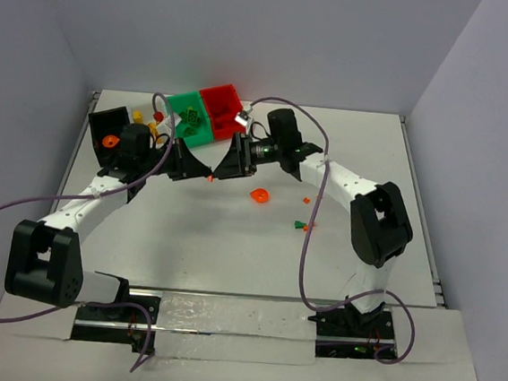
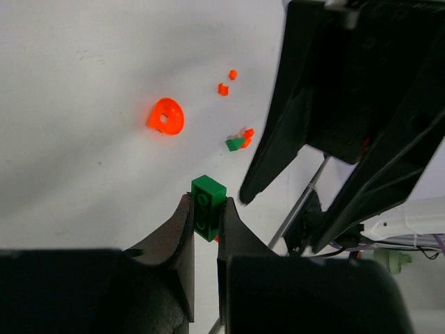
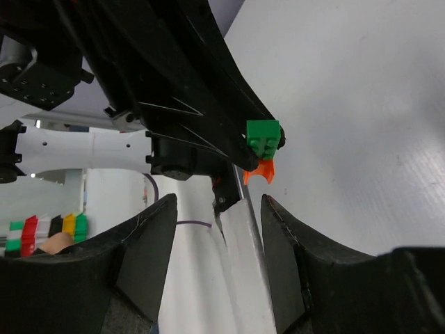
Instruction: Sort the legos into containers by color
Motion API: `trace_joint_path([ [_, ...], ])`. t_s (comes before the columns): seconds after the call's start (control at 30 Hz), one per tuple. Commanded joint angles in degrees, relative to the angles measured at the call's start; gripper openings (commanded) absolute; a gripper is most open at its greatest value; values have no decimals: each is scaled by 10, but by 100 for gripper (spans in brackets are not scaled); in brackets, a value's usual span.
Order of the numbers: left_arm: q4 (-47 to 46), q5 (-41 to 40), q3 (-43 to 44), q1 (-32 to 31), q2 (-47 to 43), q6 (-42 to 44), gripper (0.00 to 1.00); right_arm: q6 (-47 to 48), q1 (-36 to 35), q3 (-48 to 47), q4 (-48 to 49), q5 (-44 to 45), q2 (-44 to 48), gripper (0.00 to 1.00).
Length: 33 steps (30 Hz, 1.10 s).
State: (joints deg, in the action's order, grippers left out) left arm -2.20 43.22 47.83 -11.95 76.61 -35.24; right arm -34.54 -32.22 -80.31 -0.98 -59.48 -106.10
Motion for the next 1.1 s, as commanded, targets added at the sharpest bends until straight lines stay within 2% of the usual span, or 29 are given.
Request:
trace_joint_path([
  [0.0, -49, 26, 32, -4, -1, -38, 0, -24, -15, -15, 32, -11, -10, 59],
  [0.27, -61, 34, 31, -9, -1, -52, 0, 14, -25, -45, -24, 19, -20, 58],
  [0.5, -66, 42, 30, -10, -1, -57, 0, 23, -26, -38, -18, 27, -16, 44],
  [0.73, -65, 49, 30, -11, -1, -58, 0, 52, -26, -61, -69, 39, -31, 52],
  [0.9, -58, 47, 33, -11, -1, -51, 0, 84, -26, -76, -113, 43, -34, 52],
  [1.0, -64, 49, 31, -11, -1, -55, 0, 80, -25, -62, -93, 45, -24, 49],
  [1.07, -62, 49, 30, -11, -1, -53, 0, 68, -25, -56, -74, 41, -20, 39],
])
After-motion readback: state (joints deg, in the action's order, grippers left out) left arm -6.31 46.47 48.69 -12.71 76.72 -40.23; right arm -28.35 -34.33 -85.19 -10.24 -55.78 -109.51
